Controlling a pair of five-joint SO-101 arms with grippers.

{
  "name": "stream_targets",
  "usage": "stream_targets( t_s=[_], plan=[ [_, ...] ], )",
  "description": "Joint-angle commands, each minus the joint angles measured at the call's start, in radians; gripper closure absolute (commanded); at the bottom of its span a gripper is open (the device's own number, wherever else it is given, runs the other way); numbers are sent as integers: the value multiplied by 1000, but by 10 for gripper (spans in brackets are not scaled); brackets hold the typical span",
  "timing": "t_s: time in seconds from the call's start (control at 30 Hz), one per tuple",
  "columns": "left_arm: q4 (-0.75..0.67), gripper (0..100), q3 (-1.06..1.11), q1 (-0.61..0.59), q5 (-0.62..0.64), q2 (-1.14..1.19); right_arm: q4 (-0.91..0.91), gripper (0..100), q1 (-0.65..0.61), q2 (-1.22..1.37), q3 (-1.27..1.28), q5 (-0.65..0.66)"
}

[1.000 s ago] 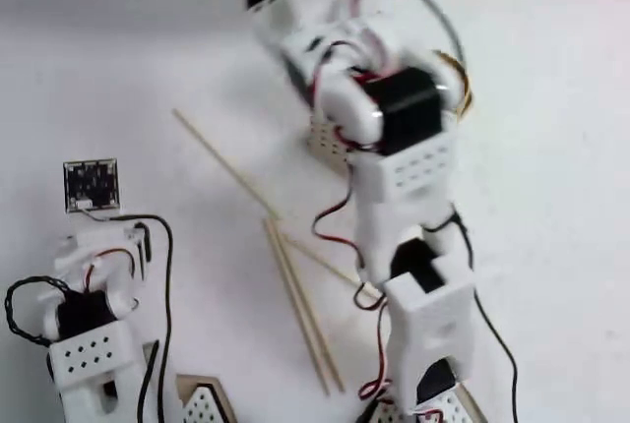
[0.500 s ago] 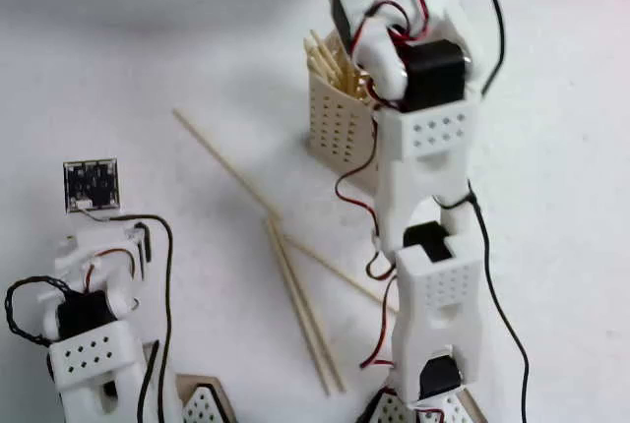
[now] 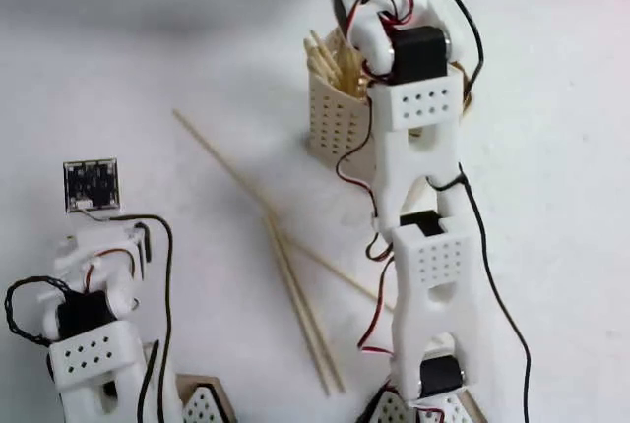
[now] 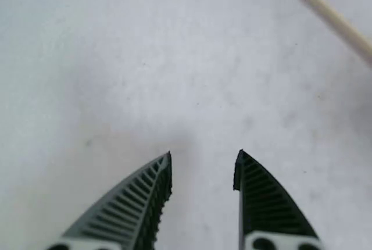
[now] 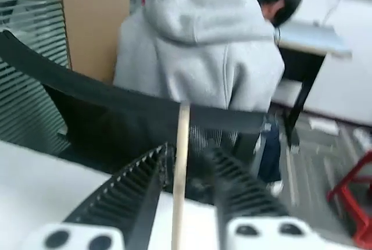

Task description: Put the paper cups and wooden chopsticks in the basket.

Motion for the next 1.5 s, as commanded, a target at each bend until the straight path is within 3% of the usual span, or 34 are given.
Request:
stream_targets(
  t_s=[0.0, 0.27, 0.7, 0.83, 1.07, 1.27, 1.47],
  plan=[
    [-25, 817, -5, -8, -9, -19, 211, 827, 4, -51, -123, -72],
    [-25, 819, -5, -8, -9, -19, 631, 827, -62, -136, -121, -71],
    [-25, 819, -5, -8, -9, -19, 638, 963, -44, -154, -69, -69],
    [-25, 819, -5, -8, -9, -19, 638, 964, -51, -269, 172, -69],
    [-25, 818, -5, -8, -9, -19, 630, 964, -102, -541, 813, -61],
    [-25, 818, -5, -8, -9, -19, 622, 967, -193, -682, 1198, 77],
    [-25, 819, -5, -8, -9, -19, 487, 964, -272, -714, 1524, 80]
  ],
)
